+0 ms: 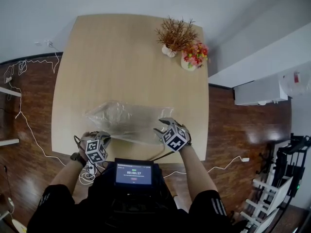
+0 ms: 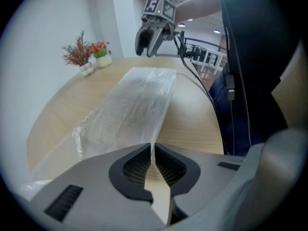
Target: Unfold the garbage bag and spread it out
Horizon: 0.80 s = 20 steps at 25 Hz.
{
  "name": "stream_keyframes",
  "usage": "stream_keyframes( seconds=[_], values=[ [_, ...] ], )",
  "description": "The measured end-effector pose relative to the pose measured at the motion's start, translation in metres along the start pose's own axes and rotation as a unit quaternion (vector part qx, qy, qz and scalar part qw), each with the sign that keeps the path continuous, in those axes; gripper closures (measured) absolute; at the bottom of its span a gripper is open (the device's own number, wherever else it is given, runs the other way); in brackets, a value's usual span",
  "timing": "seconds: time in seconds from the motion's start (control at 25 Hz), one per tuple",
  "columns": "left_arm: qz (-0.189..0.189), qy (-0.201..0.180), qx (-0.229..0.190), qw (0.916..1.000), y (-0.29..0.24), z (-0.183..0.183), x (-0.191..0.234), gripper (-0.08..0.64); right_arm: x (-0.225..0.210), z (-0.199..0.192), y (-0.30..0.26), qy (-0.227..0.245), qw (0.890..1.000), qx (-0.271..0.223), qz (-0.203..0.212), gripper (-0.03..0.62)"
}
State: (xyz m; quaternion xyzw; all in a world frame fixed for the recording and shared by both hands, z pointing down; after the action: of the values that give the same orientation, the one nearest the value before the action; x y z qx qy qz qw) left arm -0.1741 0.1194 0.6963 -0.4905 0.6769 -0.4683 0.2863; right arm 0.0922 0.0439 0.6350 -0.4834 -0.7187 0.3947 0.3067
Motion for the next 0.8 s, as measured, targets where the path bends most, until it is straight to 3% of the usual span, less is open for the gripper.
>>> stream_keyframes(
  seconds=[0.16,0.4,0.6,0.72,0.8],
  values=[
    [0.003,0.016,-0.011,0.9998,0.009,0.004,0.001,0.523,0.013,-0.017,-0.047,-0.006,0.999,0.036,0.038,0.365],
    [0.024,0.007,-0.051,0.9984,0.047,0.029,0.005,0.502,0.025,-0.031,-0.074,0.013,0.995,0.078,0.063,0.365],
    [0.108,0.000,-0.067,0.9919,0.096,0.042,0.048,0.502,0.028,-0.036,-0.078,0.025,0.994,0.082,0.064,0.365],
    [0.164,0.000,-0.043,0.9856,0.114,0.033,0.087,0.502,0.029,-0.036,-0.078,0.027,0.994,0.082,0.068,0.364],
    [0.177,0.014,-0.014,0.9841,0.115,0.021,0.110,0.495,0.028,-0.035,-0.078,0.028,0.994,0.081,0.068,0.364]
  ],
)
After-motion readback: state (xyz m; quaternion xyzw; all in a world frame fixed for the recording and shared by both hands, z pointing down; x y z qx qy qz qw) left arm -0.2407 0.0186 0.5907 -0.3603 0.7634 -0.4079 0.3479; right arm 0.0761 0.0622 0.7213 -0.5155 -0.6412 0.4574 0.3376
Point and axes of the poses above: the fingertips, and each gripper's own axes: y backward along the fingers, x to its left, z out of its top, the point moved 4 cm from there along y, backward along the fingers, and after that the axes turned 14 degrees about y, right-handed, at the moved point
